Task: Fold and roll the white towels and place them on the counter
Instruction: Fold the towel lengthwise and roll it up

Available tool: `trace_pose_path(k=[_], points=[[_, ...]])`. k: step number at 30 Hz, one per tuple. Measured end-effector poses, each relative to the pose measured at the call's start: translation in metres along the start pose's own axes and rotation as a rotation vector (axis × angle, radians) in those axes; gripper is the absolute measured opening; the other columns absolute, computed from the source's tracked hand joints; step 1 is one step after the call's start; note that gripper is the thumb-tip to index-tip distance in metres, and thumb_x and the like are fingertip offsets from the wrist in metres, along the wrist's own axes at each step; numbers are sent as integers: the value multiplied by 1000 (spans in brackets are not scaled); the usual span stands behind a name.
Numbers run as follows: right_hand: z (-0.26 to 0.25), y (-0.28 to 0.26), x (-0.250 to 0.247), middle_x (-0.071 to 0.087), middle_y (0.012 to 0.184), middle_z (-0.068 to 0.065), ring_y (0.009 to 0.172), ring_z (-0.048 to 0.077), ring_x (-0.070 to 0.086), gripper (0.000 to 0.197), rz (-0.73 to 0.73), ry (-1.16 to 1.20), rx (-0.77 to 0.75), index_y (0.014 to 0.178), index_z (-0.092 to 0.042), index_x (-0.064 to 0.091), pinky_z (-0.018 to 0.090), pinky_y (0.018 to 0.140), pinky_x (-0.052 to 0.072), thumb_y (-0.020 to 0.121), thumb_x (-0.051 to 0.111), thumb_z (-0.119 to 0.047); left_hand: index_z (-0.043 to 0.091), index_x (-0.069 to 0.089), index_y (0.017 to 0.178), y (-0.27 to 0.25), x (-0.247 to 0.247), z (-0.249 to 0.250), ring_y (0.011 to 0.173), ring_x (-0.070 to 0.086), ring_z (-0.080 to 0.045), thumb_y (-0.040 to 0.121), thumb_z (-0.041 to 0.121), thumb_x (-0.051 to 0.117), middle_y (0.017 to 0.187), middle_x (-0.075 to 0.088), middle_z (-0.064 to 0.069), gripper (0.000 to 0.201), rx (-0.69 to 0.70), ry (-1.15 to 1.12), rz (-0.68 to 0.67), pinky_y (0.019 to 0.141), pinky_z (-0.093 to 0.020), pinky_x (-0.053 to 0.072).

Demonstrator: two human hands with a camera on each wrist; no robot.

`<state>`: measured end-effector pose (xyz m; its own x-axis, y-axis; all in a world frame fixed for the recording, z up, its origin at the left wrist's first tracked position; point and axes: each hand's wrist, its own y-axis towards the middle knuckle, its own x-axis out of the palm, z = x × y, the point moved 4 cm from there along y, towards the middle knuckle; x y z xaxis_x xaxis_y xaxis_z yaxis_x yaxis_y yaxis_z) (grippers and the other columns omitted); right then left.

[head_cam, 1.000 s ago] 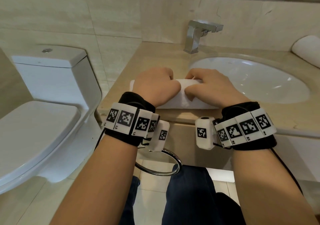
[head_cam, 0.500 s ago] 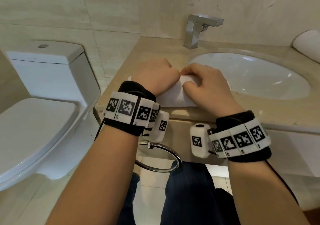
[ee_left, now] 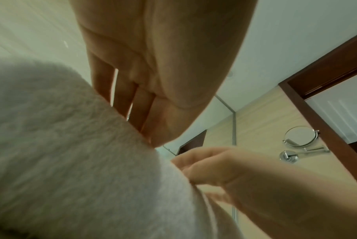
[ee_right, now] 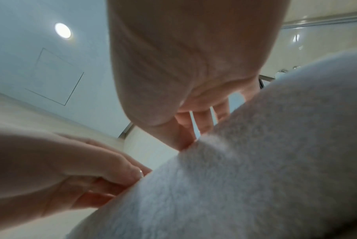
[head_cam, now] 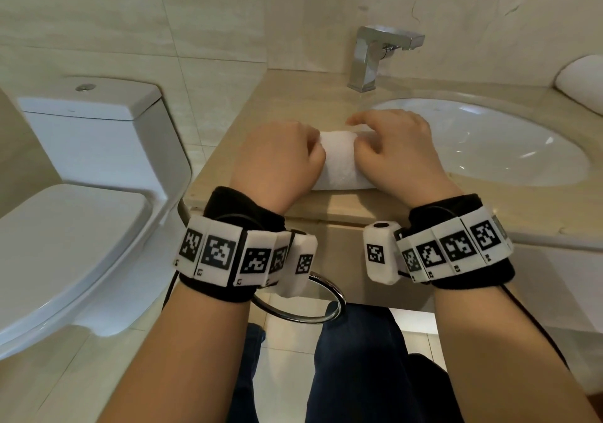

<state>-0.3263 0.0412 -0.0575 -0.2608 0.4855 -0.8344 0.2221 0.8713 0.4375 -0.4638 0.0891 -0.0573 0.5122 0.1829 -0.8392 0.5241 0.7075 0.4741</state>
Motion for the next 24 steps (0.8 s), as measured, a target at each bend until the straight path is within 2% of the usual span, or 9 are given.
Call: trace_pose_path(k=[2, 5, 10, 12, 14, 16, 18, 21, 24], points=[[0, -5, -7, 62, 118, 0, 116, 20, 48, 34, 79, 14, -2, 124, -22, 58, 35, 105, 27, 91, 48, -22, 11, 67, 106, 4, 5, -2, 93, 60, -23, 96, 25, 37, 101, 68, -7, 35, 1, 14, 1, 85, -37, 46], [1, -9, -9, 66, 113, 2, 108, 22, 54, 33, 123, 26, 16, 121, -19, 62, 35, 97, 36, 91, 49, -24, 10, 65, 106, 10, 13, -5, 90, 58, -23, 98, 25, 33, 98, 67, -7, 36, 2, 50, 15, 83, -33, 42], [6, -2, 6, 66, 109, 7, 105, 25, 55, 34, 18, -43, 1, 119, -17, 64, 34, 92, 39, 91, 48, -30, 10, 63, 113, 20, 16, -11, 99, 54, -26, 100, 24, 32, 108, 64, -9, 37, -21, 21, -32, 96, -32, 33], [7, 1, 6, 67, 107, 9, 104, 27, 55, 32, 9, -41, 0, 114, -12, 66, 34, 93, 38, 93, 46, -27, 10, 66, 112, 17, 11, -13, 104, 54, -26, 97, 27, 40, 112, 63, -9, 34, 3, 3, 59, 96, -35, 36], [9, 3, 8, 66, 109, 10, 106, 26, 53, 33, -10, -49, 1, 114, -11, 65, 34, 97, 35, 94, 43, -27, 14, 64, 116, 10, 9, -12, 109, 53, -24, 90, 37, 48, 116, 60, -5, 38, 9, 15, 128, 97, -37, 38], [10, 6, 12, 62, 120, 7, 113, 23, 49, 43, -85, -51, 0, 124, -14, 59, 37, 107, 29, 91, 41, -35, 18, 57, 125, 7, 13, -12, 115, 49, -22, 83, 49, 54, 122, 56, -1, 52, -16, 8, 34, 102, -37, 34], [12, 7, 14, 55, 131, 4, 122, 20, 44, 62, -178, -35, -1, 133, -17, 51, 40, 116, 18, 79, 39, -45, 20, 47, 135, 9, 16, -12, 122, 44, -21, 79, 53, 59, 131, 51, 0, 66, -12, 62, -85, 107, -36, 28], [14, 10, 10, 44, 143, 1, 134, 18, 34, 77, -266, -21, 21, 141, -19, 41, 39, 119, 3, 69, 43, -47, 21, 33, 143, 16, 17, -10, 131, 35, -22, 78, 41, 64, 142, 41, -1, 74, 7, 166, -228, 116, -38, 17], [13, 11, 11, 42, 143, 2, 136, 20, 31, 77, -326, -80, 20, 144, -22, 34, 45, 118, -2, 72, 58, -39, 21, 37, 139, 21, 17, -8, 128, 37, -24, 78, 24, 65, 137, 45, -2, 68, -28, 179, -268, 113, -35, 17]])
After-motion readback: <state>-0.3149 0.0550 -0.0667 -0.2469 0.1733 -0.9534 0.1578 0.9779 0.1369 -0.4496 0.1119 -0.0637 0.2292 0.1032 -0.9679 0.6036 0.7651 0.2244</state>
